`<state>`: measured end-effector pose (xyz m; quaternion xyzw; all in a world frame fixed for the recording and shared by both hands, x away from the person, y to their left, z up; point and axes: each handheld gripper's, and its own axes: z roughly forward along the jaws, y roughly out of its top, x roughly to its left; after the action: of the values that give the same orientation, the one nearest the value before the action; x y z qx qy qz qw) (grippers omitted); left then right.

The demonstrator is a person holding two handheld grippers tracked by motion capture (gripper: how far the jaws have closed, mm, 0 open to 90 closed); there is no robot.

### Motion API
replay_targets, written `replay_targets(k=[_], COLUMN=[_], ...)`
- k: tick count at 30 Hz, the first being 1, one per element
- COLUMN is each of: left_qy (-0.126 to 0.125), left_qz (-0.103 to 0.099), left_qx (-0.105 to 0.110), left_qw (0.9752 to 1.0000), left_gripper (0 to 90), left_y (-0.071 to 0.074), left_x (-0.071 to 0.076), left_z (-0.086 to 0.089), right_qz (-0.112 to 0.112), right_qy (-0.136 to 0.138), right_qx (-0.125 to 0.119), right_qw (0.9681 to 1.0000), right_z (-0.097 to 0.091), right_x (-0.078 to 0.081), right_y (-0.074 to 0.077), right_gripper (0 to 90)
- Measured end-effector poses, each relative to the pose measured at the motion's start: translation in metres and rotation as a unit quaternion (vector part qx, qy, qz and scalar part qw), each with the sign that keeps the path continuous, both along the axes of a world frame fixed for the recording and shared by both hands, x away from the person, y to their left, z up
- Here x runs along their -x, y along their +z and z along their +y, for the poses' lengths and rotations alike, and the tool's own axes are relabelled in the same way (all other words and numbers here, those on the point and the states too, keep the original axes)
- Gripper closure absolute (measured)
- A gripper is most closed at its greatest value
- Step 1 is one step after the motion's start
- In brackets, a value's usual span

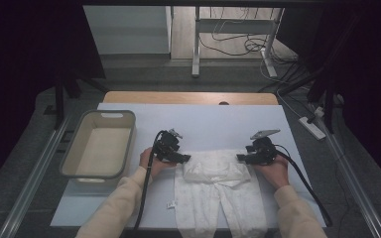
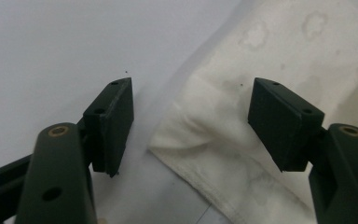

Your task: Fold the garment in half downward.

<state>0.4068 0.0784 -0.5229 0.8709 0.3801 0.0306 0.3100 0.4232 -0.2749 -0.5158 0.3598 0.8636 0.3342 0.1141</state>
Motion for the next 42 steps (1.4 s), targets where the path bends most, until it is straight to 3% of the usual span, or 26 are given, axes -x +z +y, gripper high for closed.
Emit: replay_targets(k=[7,14,21,26,33,36,42], left_qy=[-0.006,-0.023,-0.030,-0.036,-0.055,-0.057,-0.057], left_qz=[-0.001,0.000,0.003,0.008,0.009,0.006,-0.003], left_qx=[-0.002,0.001,0.005,0.009,0.012,0.009,0.008], left_qw=[1.0000,0.9997,0.9995,0.9993,0.9984,0.9983,0.9983], left_gripper=[33.1,45.3,50.6,60.1,79.1,81.6,82.5], left_y=[-0.0012,-0.0004,-0.0002,-0.0002,-0.0003,0.0005,0.0028], left_x=[0.0021,0.0054,0.0059,0.0065,0.0090,0.0096,0.0081], left_z=[-0.0004,-0.0007,0.0003,0.0006,-0.0022,-0.0030,-0.0004], right_qz=[0.000,0.003,0.002,0.005,0.013,0.011,0.004], right_qy=[0.005,0.014,0.018,0.023,0.036,0.041,0.039], right_qx=[-0.001,-0.002,-0.001,-0.002,-0.005,-0.002,-0.004], right_qw=[1.0000,0.9999,0.9998,0.9997,0.9993,0.9991,0.9992], right_z=[0.0010,0.0022,0.0028,0.0026,0.0031,0.0039,0.0041], right_x=[0.0011,0.0023,0.0029,0.0035,0.0041,0.0051,0.0057], right_y=[0.0000,0.0004,0.0006,0.0011,0.0016,0.0023,0.0045], right_gripper=[41.7,46.8,49.4,57.2,76.8,82.6,84.1])
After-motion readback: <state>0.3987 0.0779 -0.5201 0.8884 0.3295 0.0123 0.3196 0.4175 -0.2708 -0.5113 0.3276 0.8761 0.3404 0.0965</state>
